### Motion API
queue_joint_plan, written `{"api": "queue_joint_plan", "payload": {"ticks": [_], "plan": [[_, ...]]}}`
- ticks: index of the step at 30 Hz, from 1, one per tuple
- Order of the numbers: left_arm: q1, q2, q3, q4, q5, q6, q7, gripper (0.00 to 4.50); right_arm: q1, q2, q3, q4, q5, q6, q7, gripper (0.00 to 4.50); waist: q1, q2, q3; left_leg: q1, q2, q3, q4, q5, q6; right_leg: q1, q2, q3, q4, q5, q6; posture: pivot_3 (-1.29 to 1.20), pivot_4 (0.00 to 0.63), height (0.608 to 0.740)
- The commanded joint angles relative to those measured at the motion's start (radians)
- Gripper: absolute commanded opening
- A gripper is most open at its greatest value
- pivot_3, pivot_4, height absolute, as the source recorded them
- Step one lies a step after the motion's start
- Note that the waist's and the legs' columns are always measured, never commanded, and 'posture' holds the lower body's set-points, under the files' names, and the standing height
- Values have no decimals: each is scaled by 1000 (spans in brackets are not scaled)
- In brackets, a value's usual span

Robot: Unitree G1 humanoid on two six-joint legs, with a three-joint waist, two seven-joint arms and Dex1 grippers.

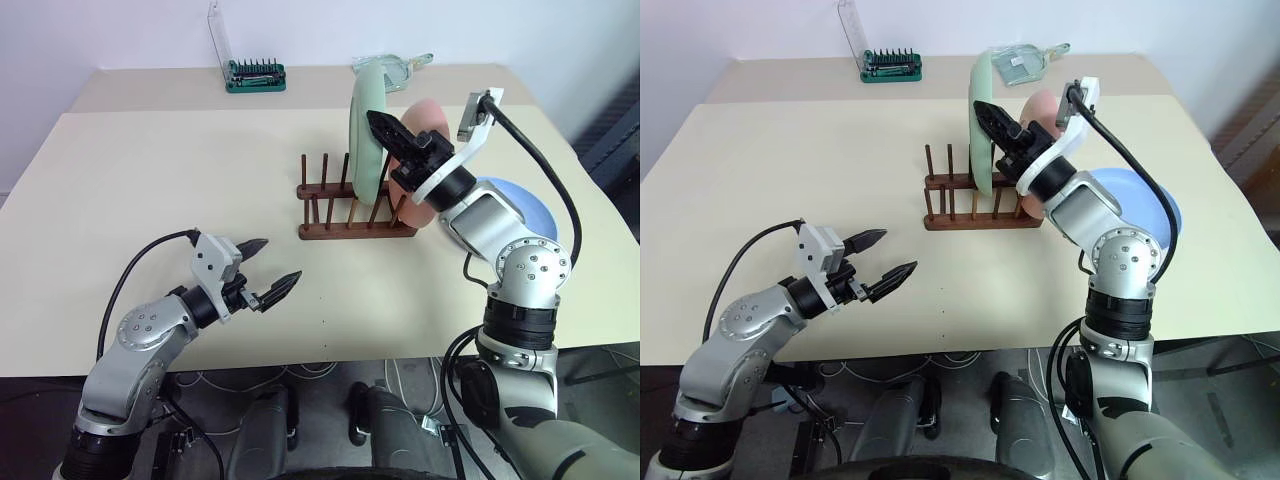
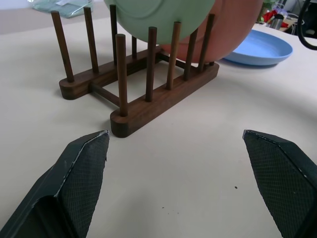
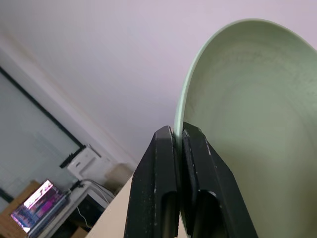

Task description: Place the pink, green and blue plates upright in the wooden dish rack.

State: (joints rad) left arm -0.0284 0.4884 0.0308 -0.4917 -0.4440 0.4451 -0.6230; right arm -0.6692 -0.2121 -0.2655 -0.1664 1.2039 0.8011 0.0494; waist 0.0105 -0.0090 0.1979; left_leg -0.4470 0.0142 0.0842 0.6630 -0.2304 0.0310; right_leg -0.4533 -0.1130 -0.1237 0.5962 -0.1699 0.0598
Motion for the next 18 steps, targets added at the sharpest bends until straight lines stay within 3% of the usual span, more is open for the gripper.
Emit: {"api": "queue_joint_plan", "payload": {"ticks": [1, 3, 6, 13, 18], "plan": [[14, 5, 2, -27, 9, -29, -2, 4440, 7, 3, -19, 1, 17, -3, -9, 0, -1, 1, 0, 0, 0, 0, 0, 0, 0, 0, 0, 0, 0, 0, 0, 0, 150, 740], [20, 4, 6, -21, 8, -36, -7, 4440, 10, 3, -24, 5, 24, -4, -10, 0, 0, 1, 0, 0, 0, 0, 0, 0, 0, -1, 0, 0, 0, 0, 0, 0, 150, 740], [25, 2, 10, -6, 9, -50, -15, 4500, 13, 1, -28, 10, 26, -2, -6, 921, 0, 2, 0, -1, 0, 0, 0, 1, 1, -2, 0, 1, 0, 0, 0, 0, 150, 740], [22, -1, 4, 16, 11, -69, -16, 4500, 11, -5, -28, 16, 19, 0, 8, 4431, 0, 2, 0, -2, 0, 1, 0, 1, 1, -3, 0, 1, 0, 0, 0, 0, 150, 740], [25, -6, 0, 38, 20, -90, -24, 4500, 3, -16, -29, 13, 15, -2, 20, 4431, 0, 2, 0, -2, 0, 1, 0, 1, 1, -4, 0, 1, 0, 0, 0, 0, 150, 740]]}}
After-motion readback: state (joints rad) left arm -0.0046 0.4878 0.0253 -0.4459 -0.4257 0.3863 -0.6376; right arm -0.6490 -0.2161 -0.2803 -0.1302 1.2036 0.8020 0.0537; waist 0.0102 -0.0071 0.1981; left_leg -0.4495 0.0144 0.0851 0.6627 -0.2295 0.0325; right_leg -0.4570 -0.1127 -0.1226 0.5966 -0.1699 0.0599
